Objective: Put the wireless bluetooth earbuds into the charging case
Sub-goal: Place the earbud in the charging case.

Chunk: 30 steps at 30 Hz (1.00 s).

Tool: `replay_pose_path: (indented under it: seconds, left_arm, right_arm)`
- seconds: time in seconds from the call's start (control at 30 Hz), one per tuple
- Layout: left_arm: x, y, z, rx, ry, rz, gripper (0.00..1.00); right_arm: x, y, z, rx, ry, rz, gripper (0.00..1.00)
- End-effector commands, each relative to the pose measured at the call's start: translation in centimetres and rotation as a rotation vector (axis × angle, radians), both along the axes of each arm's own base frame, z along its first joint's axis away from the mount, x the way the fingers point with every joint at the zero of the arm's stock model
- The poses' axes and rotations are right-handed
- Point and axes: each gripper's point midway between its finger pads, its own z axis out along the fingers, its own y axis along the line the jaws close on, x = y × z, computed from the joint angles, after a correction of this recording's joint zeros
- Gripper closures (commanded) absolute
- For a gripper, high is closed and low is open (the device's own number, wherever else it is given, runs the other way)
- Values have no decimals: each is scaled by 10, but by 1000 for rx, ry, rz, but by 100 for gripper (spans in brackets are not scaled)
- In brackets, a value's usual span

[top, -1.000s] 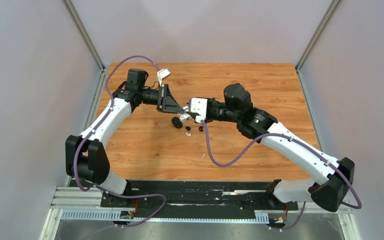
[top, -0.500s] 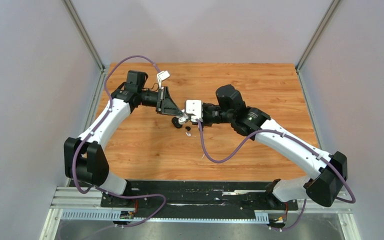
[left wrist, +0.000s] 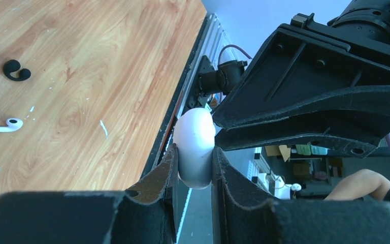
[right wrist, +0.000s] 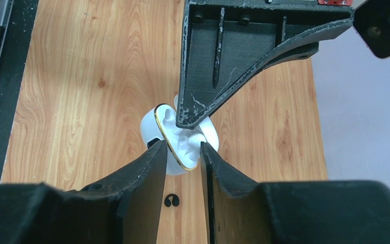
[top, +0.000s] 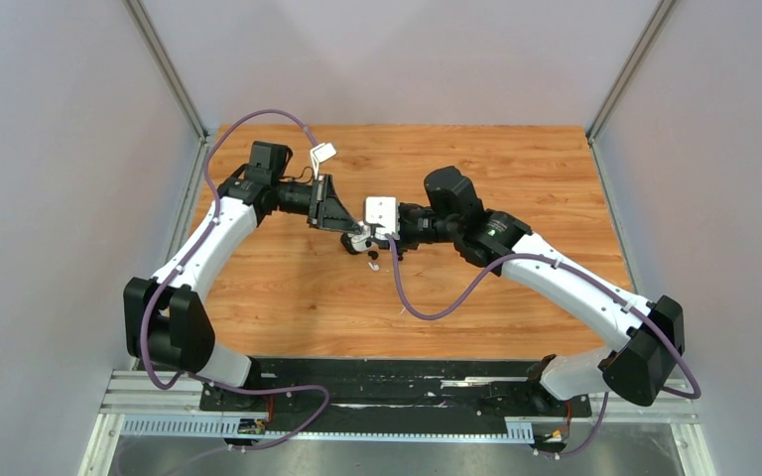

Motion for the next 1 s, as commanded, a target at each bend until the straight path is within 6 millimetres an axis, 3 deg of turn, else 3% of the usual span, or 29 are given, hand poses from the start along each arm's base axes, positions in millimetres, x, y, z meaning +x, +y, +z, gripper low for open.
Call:
replay_pose_path:
  seconds: [0.0,0.17,0.37,0.6,0.97]
  left_arm:
    - [-13,1,28,-51,-96,-43,100]
    - [-11,1,27,-48,-94,-41,100]
    - [-10,1,23,-30,-100,-35,100]
    - [-11,0,29,-60,-93,-60,100]
    - [-12,-1,30,-76,-73,-67,100]
  right_arm:
    - [-2,3,14,23,-10,23,66]
    - [-4,2,10,17,-4,31,66]
    - [-9,2,24,51,-7,45,65]
    - [-5,-3,0,-10,-66,53,63]
    - [-9,-3,8,25,-97,66,58]
